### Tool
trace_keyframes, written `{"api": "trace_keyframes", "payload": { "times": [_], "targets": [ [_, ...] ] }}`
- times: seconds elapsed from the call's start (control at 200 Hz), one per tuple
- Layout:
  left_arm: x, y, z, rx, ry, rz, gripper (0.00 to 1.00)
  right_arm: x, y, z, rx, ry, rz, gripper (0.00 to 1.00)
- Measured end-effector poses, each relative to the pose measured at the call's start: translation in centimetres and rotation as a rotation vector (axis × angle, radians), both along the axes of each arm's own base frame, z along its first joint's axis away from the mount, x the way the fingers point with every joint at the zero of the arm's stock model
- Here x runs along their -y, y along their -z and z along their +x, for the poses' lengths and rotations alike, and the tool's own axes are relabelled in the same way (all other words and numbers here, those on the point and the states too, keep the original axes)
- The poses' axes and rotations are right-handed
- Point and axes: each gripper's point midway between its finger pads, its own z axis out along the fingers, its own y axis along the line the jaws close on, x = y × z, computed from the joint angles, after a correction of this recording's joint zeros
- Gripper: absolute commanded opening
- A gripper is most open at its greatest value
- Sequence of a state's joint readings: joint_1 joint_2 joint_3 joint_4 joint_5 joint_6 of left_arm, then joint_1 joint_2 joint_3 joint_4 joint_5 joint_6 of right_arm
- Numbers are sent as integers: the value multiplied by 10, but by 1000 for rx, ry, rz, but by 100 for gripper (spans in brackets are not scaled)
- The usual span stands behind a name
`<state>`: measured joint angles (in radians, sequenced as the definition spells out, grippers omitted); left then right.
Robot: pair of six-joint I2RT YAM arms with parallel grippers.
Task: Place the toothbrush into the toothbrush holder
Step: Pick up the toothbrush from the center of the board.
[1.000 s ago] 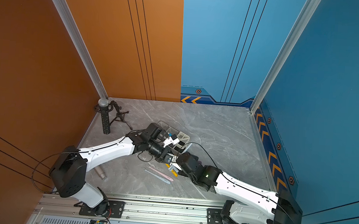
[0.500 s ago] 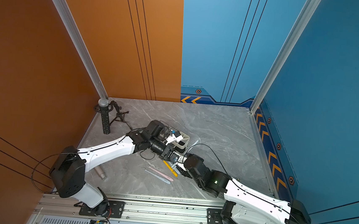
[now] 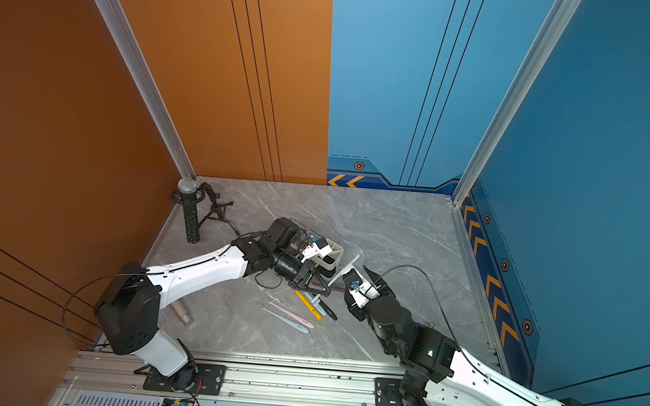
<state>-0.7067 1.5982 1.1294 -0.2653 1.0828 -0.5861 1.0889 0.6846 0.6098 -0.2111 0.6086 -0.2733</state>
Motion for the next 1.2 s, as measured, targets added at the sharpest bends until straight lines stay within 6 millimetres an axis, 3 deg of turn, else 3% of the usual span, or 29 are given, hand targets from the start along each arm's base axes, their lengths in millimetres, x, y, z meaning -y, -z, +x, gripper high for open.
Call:
{"api": "trace_keyframes", "payload": {
  "times": [0.23, 0.575, 1.011, 1.201],
  "targets": [
    [0, 2, -1, -12, 1, 10, 0, -21, 53, 8, -20, -38, -246, 63],
    [0, 3, 3, -7, 6, 18, 0, -35, 70, 24, 40, -42, -421, 66],
    [-3, 6, 12, 25, -6, 35, 0, -34, 65, 35, 81, -14, -444, 66],
    [-9, 22, 17, 62, -40, 123, 0, -18, 30, 37, 107, 33, -272, 66]
  ]
}}
